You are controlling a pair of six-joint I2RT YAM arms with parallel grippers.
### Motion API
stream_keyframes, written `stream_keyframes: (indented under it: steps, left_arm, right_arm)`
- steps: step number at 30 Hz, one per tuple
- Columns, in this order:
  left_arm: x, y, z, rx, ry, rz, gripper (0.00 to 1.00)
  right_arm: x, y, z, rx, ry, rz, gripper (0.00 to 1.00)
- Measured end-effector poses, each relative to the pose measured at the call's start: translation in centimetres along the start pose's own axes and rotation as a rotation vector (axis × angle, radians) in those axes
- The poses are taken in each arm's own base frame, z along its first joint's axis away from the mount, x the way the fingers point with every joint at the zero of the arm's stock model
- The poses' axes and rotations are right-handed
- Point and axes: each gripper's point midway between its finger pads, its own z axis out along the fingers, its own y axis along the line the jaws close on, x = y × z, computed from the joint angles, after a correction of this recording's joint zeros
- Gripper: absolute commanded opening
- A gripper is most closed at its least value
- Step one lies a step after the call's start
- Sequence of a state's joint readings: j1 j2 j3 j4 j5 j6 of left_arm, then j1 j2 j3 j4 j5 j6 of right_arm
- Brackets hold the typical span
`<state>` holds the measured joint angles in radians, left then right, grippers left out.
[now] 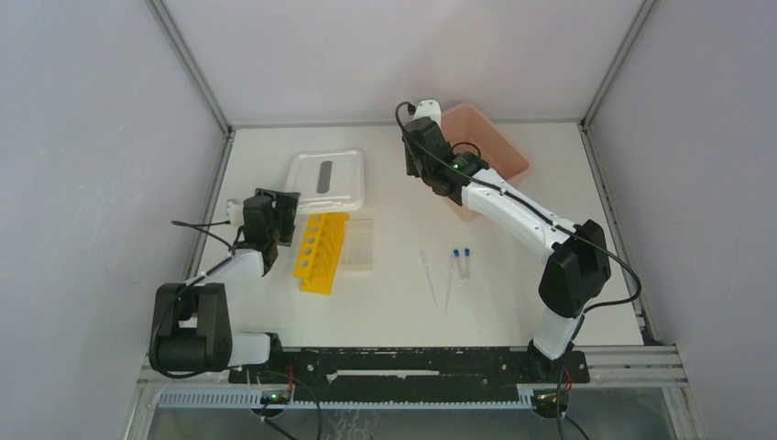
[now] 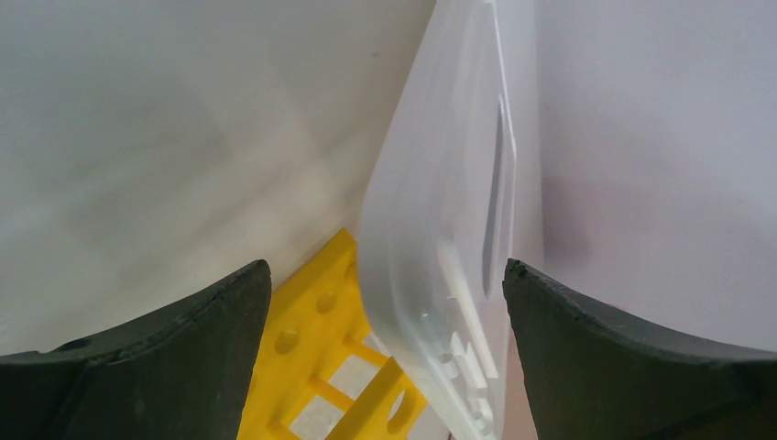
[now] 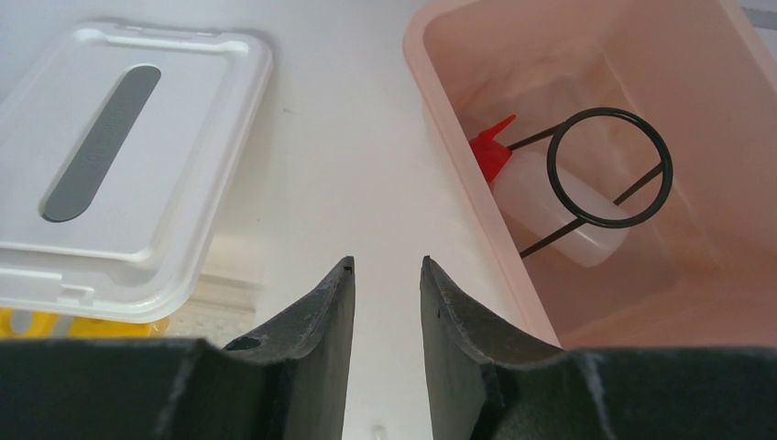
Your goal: Organize the chemistry lab equipment
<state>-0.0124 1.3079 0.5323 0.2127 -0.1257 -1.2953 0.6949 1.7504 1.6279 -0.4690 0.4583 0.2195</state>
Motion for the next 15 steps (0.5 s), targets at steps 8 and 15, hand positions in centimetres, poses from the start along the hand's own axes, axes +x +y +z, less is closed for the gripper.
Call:
stream_keyframes:
  steps: [8, 15]
  left_arm:
    - [-0.7, -3.0, 1.1, 0.06, -0.016, -0.016, 0.98]
    - [0.1, -3.0, 2.5, 0.066, 0.016, -0.026, 0.82]
  right_arm:
    - [1.1, 0.0, 1.3, 0.0, 0.032, -0.015, 0.39]
    - [1.1, -0.3, 1.5, 0.003, 0.035, -0.012, 0.39]
